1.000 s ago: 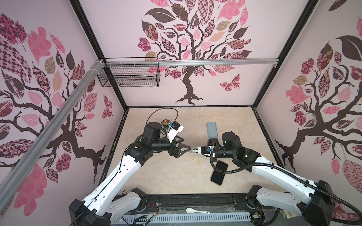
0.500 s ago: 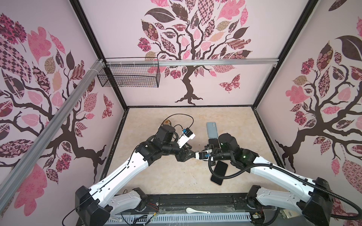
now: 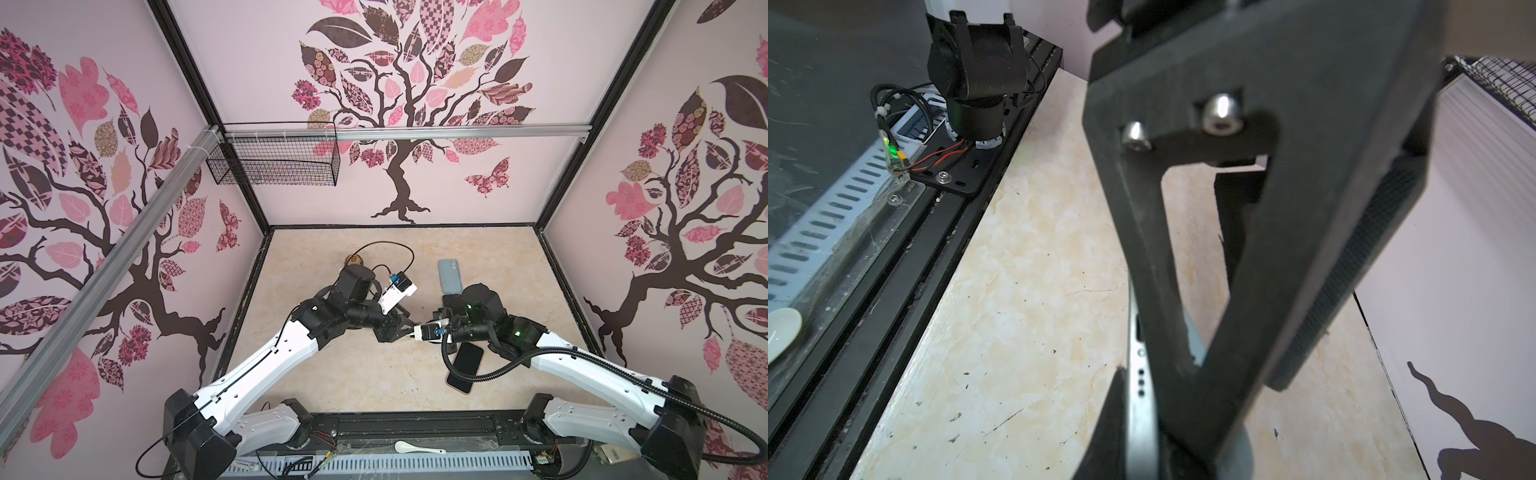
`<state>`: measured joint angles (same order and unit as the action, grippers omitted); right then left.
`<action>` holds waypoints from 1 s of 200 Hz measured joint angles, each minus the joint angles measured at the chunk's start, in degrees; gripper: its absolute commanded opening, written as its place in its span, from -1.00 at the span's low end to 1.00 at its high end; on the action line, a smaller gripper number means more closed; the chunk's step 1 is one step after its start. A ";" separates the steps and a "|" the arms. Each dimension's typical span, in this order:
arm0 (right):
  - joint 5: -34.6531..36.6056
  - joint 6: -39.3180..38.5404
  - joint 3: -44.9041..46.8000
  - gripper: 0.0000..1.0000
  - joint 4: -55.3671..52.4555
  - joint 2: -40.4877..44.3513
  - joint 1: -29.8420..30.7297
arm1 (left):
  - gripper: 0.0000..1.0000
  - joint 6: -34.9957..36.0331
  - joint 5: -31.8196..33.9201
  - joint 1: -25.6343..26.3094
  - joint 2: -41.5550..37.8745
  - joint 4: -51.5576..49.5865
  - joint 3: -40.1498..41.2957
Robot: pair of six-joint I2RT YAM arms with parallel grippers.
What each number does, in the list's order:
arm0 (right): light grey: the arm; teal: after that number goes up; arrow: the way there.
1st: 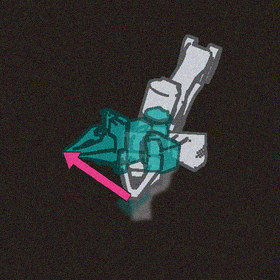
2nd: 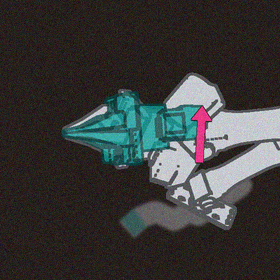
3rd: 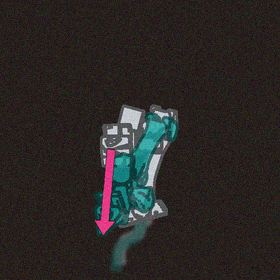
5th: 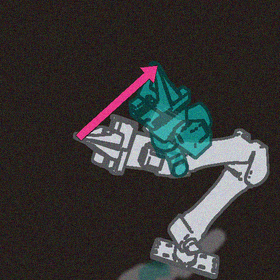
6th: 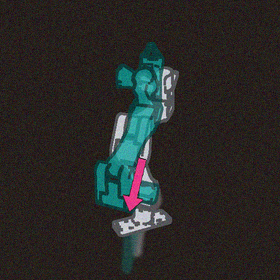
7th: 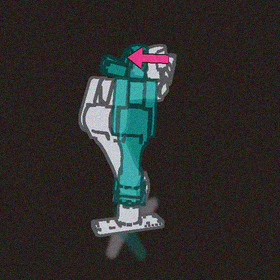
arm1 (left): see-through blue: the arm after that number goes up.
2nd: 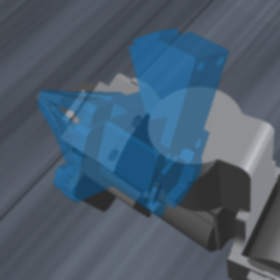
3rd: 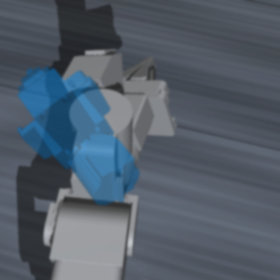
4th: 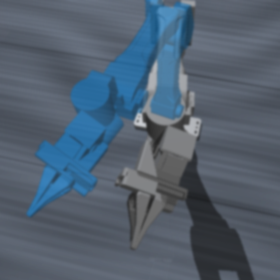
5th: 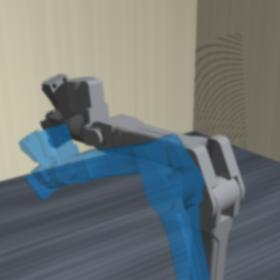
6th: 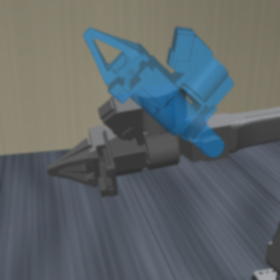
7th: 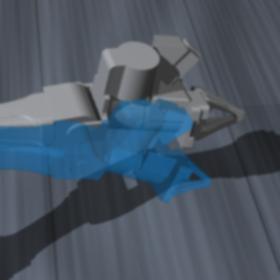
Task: Take the phone out of the phone case
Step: Remove the phone case from the phone.
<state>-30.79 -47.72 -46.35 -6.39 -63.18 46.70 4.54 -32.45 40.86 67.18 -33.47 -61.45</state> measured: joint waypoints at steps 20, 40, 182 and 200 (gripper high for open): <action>-0.11 0.22 0.00 -1.00 -0.13 0.00 0.02 | -0.04 0.33 0.13 0.20 0.02 -0.13 0.00; -0.13 0.59 0.00 -1.00 -0.13 0.00 0.02 | -0.17 0.94 0.20 0.33 0.15 -0.15 -0.07; 0.55 2.80 1.03 -1.00 1.70 0.20 0.00 | -1.00 2.75 1.29 1.03 0.39 -1.64 -1.27; 0.50 2.89 1.03 -1.00 2.80 0.50 0.02 | -1.00 1.03 1.73 0.90 -0.59 -0.92 -1.20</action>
<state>-30.28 -44.84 -45.32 -3.60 -62.67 46.72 5.56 -30.72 41.76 66.59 -34.39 -62.65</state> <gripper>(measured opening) 0.116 0.059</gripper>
